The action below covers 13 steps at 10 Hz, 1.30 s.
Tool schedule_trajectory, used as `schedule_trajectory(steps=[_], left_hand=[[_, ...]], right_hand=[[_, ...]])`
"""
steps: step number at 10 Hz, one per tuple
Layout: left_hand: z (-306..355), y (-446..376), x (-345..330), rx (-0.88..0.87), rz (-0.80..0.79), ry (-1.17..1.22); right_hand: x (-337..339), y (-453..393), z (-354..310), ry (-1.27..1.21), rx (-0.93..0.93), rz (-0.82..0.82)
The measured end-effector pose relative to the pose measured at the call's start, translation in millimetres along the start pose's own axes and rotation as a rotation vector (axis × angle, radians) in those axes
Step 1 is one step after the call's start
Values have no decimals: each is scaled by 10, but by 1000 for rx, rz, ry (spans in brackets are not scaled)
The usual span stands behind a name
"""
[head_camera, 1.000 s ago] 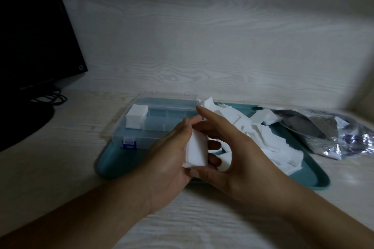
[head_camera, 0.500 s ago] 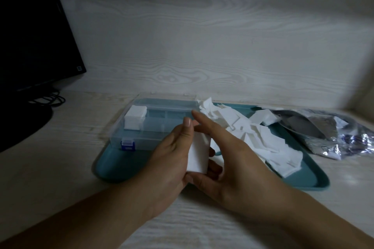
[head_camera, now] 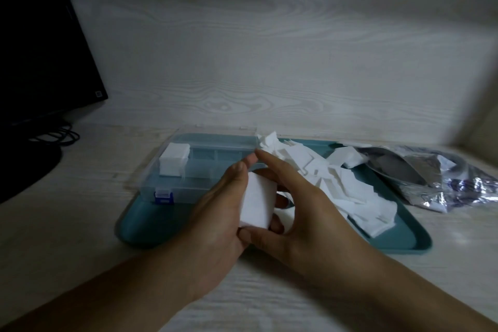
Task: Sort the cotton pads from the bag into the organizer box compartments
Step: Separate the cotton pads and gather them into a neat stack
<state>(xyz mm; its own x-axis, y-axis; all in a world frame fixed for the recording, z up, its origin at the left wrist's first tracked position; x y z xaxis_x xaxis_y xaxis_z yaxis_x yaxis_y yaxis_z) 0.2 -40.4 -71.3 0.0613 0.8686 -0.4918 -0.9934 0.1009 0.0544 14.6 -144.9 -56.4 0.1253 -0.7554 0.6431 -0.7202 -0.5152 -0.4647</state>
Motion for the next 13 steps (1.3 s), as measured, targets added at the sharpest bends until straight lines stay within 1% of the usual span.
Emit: schedule_trajectory(steps=[1, 2, 3, 4, 5, 6, 7, 8, 9, 10, 11, 12, 13], left_hand=[[34, -6, 12, 13, 59, -60], [36, -72, 81, 49, 58, -87], [72, -143, 138, 49, 63, 15], [43, -169, 124, 57, 21, 36], [23, -197, 121, 72, 20, 61], [30, -210, 119, 72, 18, 24], [47, -227, 141, 61, 40, 7], [48, -208, 146, 47, 70, -16], [33, -198, 161, 42, 98, -32], [44, -197, 178, 46, 99, -18], [59, -182, 156, 52, 75, -5], [60, -176, 141, 56, 71, 7], [54, -184, 140, 54, 78, 2]], right_hand=[[106, -13, -67, 12, -83, -91], [540, -114, 32, 95, -139, 5], [1084, -164, 361, 403, -238, 178], [1260, -91, 782, 679, -556, -31], [1144, -36, 996, 629, -651, -222], [1055, -52, 1061, 537, -643, -235], [1067, -79, 1049, 548, -620, -196], [1151, -119, 972, 623, -570, -66], [1193, -132, 882, 557, -534, 38], [1237, -120, 780, 375, -536, 74], [1334, -112, 673, 197, -516, 163], [1343, -105, 685, 13, -508, 206], [1177, -113, 726, -327, -472, 197]])
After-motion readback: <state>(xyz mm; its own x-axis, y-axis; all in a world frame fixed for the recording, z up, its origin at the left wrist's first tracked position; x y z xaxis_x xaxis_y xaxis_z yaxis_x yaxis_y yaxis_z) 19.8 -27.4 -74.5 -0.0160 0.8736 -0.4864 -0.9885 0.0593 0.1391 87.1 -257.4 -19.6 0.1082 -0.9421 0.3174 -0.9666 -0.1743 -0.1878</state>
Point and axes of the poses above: each hand's wrist, its own y-axis away from the middle knuckle, its own x-axis out of the back of the hand, z = x × y, the point moved 6 cm from there along -y, towards the middle knuckle, and after that the axes turned 4 degrees about x, right-handed, at the moved point
